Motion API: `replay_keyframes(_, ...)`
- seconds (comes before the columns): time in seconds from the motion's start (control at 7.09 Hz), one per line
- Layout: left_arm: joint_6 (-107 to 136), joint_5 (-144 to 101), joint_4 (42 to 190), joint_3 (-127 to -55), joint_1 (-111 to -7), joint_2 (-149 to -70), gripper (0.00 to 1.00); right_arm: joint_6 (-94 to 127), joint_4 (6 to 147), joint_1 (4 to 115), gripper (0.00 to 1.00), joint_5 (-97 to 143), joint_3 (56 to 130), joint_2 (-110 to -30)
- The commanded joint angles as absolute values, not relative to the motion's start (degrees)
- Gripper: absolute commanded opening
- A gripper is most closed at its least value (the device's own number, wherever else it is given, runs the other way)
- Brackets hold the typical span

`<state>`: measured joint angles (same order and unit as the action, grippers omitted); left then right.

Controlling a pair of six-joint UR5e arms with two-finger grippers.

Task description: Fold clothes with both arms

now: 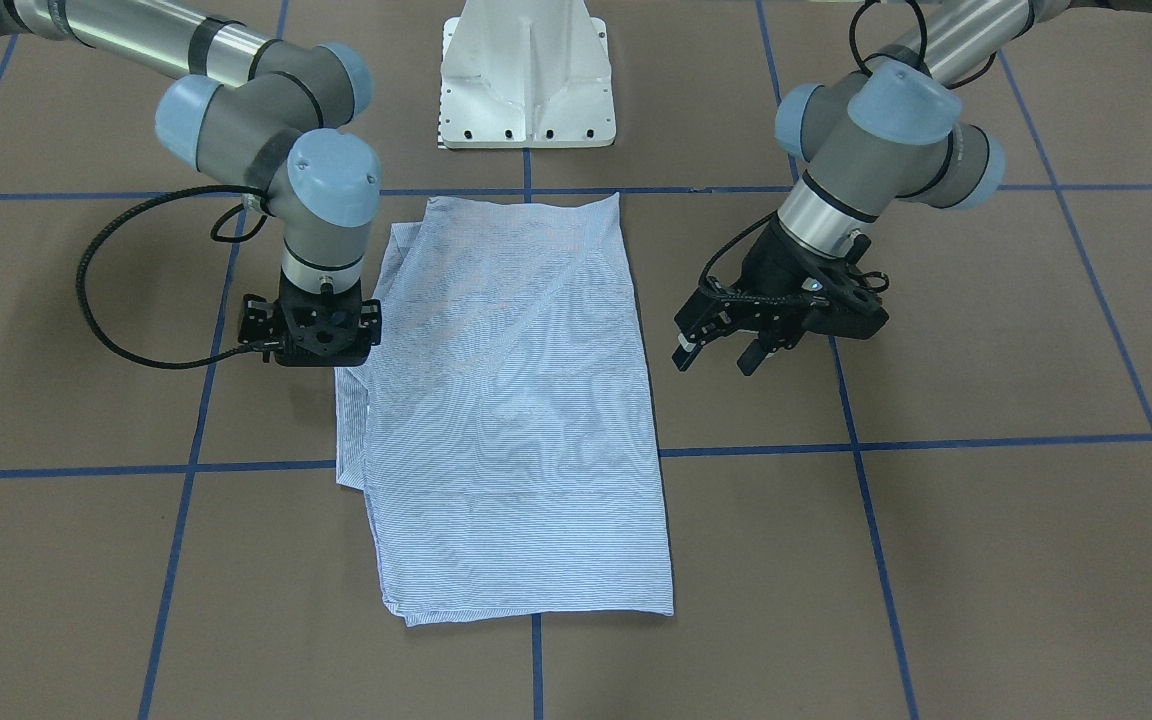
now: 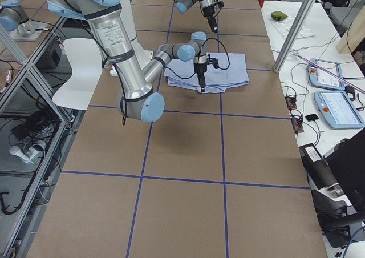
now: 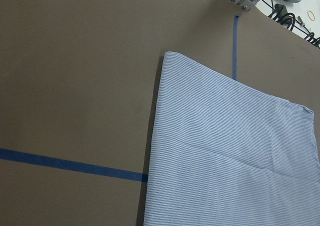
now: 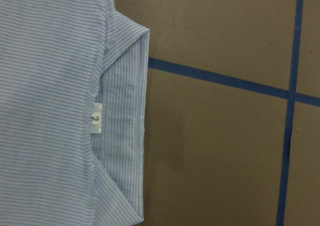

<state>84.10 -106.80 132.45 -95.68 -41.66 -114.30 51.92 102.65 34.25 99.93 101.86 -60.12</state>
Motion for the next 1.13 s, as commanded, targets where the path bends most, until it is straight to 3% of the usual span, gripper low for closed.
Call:
replay_keyframes(0.0,86.8,-106.7,132.4,-99.0,-39.1,-113.6,1.0,55.6,102.5,34.3,1.0,104.7,108.4,-60.6)
replay_keyframes(0.71,88.1,-106.7,132.2,-98.8,-38.8,-113.6,1.0,84.1,92.9,22.3,0.99,105.0,108.8,-60.7)
replay_keyframes(0.85,88.1,-106.7,132.1,-98.8,-38.8,-113.6,1.0,84.4,92.9,20.9,0.87,105.0,107.9,-61.3)
replay_keyframes(0.99,88.1,-106.6,132.1,-98.7,-38.8,-113.5,1.0,84.4,92.9,20.0,0.81,105.0,107.4,-61.3)
